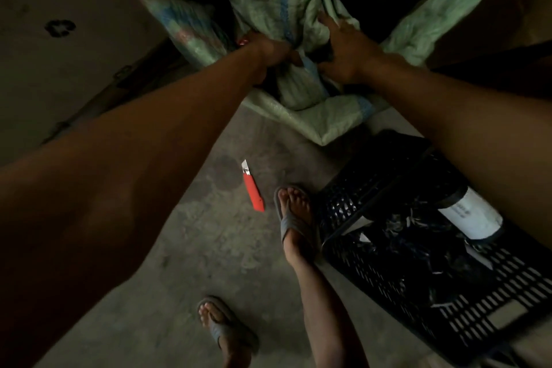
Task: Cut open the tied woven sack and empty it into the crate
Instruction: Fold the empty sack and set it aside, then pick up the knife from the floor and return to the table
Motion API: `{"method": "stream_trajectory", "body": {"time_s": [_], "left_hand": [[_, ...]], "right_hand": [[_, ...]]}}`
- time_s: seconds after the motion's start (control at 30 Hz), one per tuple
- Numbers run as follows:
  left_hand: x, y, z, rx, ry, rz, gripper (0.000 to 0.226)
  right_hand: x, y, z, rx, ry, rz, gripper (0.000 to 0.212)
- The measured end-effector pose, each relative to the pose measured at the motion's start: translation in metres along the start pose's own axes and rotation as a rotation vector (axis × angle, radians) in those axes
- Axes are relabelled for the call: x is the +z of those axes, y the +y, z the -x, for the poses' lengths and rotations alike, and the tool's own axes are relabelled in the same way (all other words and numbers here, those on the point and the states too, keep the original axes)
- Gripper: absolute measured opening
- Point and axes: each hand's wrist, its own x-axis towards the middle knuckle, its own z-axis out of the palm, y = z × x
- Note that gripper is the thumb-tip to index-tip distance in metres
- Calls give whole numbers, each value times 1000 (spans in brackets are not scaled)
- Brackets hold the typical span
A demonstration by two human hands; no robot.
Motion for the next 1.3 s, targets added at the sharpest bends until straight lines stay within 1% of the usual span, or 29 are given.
{"method": "stream_trajectory", "body": {"time_s": [0.07, 0.13, 0.2, 0.27, 0.3, 0.37, 0.4, 0.47, 0.6, 0.67, 0.73, 0.83, 0.9, 1.0, 1.13, 1.2, 1.3], "left_hand": [[-7, 2, 10, 10, 55, 11, 107], [-16, 8, 40, 113, 127, -79, 111], [-22, 11, 79, 305, 197, -115, 100], [-33, 2, 121, 465, 243, -46, 91], [-37, -8, 140, 531, 271, -25, 85], [-52, -39, 173, 590, 331, -21, 69], [-58, -57, 188, 583, 352, -25, 63], [-71, -101, 215, 513, 398, -52, 57], [-84, -201, 239, 265, 407, -125, 55], [-85, -251, 242, 179, 384, -224, 61], [-81, -299, 243, 108, 326, -295, 70], [-72, -363, 231, 52, 242, -391, 82], [-64, -402, 213, 24, 221, -420, 87], [-49, -453, 175, -11, 226, -424, 91], [-25, -506, 114, -16, 233, -421, 94], [-14, -526, 87, -20, 239, -423, 96], [-1, -550, 60, -48, 295, -381, 98]], "right_hand": [[-6, -4, 7, 32, 5, -17, 96], [-11, -13, 25, 69, 54, -58, 92], [-17, -28, 58, 87, 179, -32, 81], [-22, -44, 101, 47, 324, 5, 70], [-23, -53, 123, 23, 374, 5, 65], [-20, -76, 165, -18, 422, -3, 58], [-16, -89, 183, -26, 427, 6, 55], [2, -116, 216, -61, 417, 35, 49], [64, -157, 260, -112, 311, 47, 49], [107, -168, 263, -121, 232, 51, 50], [153, -170, 256, -115, 124, 61, 48], [218, -161, 230, -26, -28, 121, 45], [259, -154, 205, 51, -69, 175, 48], [318, -147, 164, 151, -67, 181, 51], [388, -132, 120, 244, -16, 177, 58], [414, -124, 106, 295, 35, 186, 64], [439, -115, 93, 347, 140, 189, 70]]}}
